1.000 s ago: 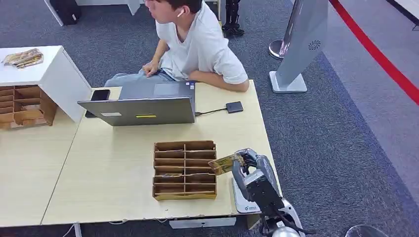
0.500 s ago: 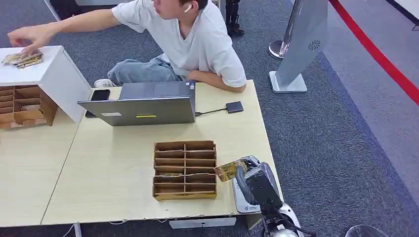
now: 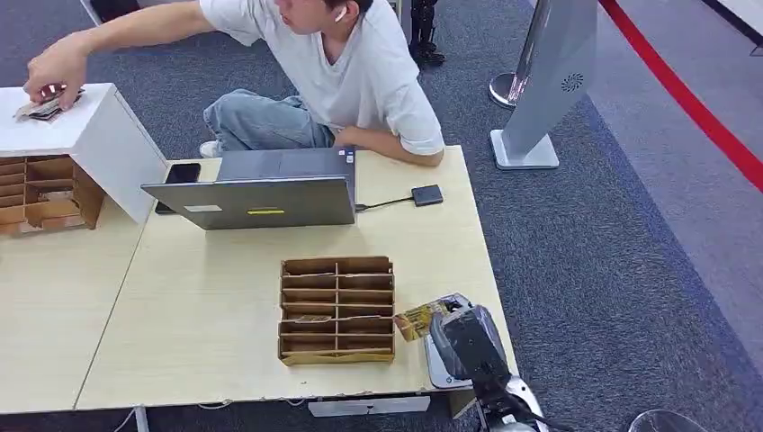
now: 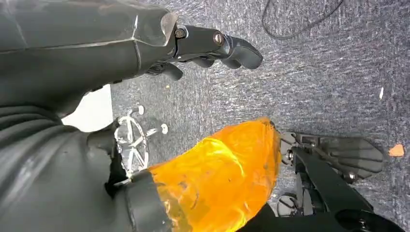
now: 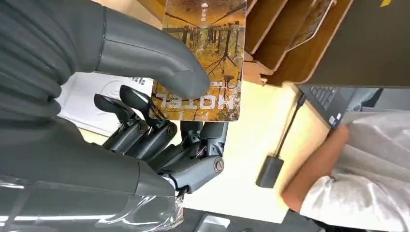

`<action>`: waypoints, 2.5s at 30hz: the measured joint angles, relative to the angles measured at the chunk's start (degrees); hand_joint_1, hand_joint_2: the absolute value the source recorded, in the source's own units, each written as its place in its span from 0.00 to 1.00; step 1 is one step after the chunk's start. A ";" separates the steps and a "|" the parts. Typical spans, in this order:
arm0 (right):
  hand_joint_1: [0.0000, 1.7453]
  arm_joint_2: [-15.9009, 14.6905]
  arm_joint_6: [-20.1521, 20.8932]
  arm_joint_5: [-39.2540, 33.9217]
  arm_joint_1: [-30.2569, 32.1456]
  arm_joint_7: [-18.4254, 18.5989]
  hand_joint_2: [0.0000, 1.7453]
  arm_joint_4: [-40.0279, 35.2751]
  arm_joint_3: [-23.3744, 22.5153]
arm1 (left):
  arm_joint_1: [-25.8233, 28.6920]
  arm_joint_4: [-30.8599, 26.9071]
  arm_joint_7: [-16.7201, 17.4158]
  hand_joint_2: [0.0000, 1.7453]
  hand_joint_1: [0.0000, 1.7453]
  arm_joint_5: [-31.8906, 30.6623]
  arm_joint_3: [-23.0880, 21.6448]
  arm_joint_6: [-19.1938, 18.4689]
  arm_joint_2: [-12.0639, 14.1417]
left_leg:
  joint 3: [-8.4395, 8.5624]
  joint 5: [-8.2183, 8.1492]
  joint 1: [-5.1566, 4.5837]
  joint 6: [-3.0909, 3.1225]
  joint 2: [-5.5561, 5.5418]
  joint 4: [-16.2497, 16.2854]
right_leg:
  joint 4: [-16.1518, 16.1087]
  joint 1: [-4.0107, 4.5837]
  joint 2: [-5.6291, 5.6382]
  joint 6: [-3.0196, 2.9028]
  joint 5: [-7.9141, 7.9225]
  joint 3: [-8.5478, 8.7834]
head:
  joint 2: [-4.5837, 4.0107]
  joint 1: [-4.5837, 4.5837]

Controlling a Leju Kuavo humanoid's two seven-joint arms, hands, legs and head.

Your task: Pass the card to the sensor for recognition and then transmit it.

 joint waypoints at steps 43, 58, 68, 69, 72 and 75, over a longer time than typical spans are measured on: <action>1.00 -0.09 -1.99 -0.57 0.07 3.61 1.00 5.05 0.44 | -0.56 0.07 -0.09 0.00 0.00 -1.60 0.59 0.98 0.02 | 0.00 0.00 0.00 0.00 0.00 0.00 | 0.00 0.00 0.00 0.00 0.00 0.00 | 0.00 0.00; 1.00 -0.28 -2.86 -0.55 0.19 4.44 1.00 5.60 0.44 | -0.64 0.07 -0.18 0.00 0.00 -1.99 0.59 1.33 0.04 | 0.00 0.00 0.00 0.00 0.00 0.00 | 0.00 0.00 0.00 0.00 0.00 0.00 | 0.00 0.00; 1.00 -1.01 -4.06 -0.63 0.50 4.90 1.00 6.27 0.24 | -0.70 0.09 -0.20 0.00 0.00 -2.38 0.59 1.51 0.09 | 0.00 0.00 0.00 0.00 0.00 0.00 | -0.01 0.00 0.00 0.00 0.00 0.00 | 0.00 0.00; 1.00 -1.07 -4.13 -0.63 0.56 4.90 1.00 6.36 0.13 | -0.70 0.09 -0.20 0.00 0.00 -2.45 0.59 1.53 0.11 | 0.00 0.00 0.00 0.00 0.00 0.00 | -0.01 0.00 0.00 0.00 0.00 0.00 | 0.00 0.00; 1.00 -1.29 -4.39 -0.63 0.80 4.99 1.00 6.43 -0.13 | -0.70 0.11 -0.20 0.00 0.00 -2.56 0.59 1.62 0.11 | 0.00 0.00 0.00 0.00 0.00 0.01 | -0.01 0.00 0.00 0.00 0.00 0.00 | 0.00 0.00; 1.00 -1.51 -5.09 -0.63 1.09 5.27 1.00 6.43 -0.59 | -0.70 0.11 -0.20 0.00 0.00 -2.62 0.59 1.70 0.13 | 0.00 0.00 0.00 0.00 0.00 0.00 | -0.01 0.00 0.00 0.00 0.00 0.00 | 0.00 0.02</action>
